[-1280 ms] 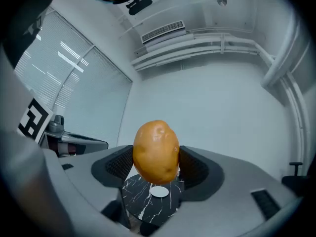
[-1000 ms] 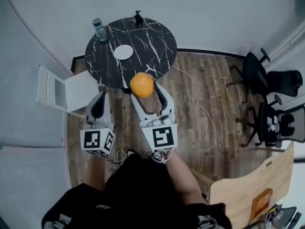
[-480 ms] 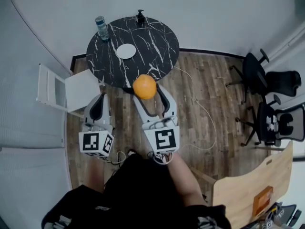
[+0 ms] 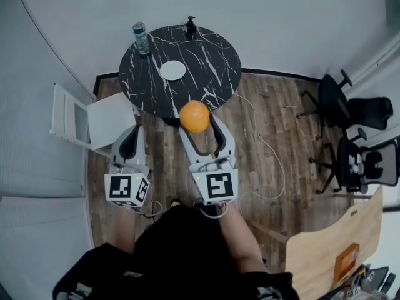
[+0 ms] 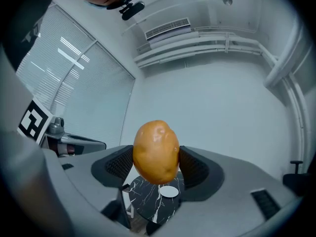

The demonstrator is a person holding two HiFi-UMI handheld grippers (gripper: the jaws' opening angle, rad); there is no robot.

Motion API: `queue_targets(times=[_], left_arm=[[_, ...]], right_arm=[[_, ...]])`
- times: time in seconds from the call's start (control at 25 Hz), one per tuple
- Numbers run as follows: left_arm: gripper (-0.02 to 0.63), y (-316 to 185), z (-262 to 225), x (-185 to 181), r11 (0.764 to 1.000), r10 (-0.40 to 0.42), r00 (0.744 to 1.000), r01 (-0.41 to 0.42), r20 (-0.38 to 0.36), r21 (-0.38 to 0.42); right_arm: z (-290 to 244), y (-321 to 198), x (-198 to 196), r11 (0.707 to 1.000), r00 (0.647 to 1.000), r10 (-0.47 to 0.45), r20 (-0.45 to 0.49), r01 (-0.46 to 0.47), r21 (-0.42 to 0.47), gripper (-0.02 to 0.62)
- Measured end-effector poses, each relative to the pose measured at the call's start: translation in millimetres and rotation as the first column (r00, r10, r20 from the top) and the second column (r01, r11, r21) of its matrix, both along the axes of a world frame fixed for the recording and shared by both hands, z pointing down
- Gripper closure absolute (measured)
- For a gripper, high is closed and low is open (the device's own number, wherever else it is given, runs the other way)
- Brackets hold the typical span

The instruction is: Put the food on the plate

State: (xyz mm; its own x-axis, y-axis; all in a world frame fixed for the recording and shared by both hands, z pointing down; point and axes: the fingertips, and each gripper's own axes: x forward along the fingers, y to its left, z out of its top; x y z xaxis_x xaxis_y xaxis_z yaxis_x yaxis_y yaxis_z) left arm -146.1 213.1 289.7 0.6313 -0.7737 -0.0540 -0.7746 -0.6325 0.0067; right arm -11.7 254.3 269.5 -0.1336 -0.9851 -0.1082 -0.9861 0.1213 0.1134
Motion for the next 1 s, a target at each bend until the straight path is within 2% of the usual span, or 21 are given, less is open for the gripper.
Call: queue_targets(times=[0.2,0.64,1.0], left_arm=[[0.607,-0.8,5.4,-7.3,1.000,0.028,1.000,-0.028,0.006,-0.011],[0.607,-32.8,25.1,10.7,0.999,0.028,1.000,-0.028,0.000,-0.047],[0.607,-101.9,31.1,58.3,0.998,0.026,0.999,-0.024,0.036,-0.056]], right_arm=[[-4.0,-1.3,-2.8,1.000,1.000,0.012,-0.012,-0.012,0.003,0.308],[15.2,-34.5,15.7,1.000,1.000,0.013,-0.009,-0.013,-0.016,0.308],[17.6,-104.2,59.5,1.000,1.000,-0.023,-0.009,0.023,-0.017,0.308]])
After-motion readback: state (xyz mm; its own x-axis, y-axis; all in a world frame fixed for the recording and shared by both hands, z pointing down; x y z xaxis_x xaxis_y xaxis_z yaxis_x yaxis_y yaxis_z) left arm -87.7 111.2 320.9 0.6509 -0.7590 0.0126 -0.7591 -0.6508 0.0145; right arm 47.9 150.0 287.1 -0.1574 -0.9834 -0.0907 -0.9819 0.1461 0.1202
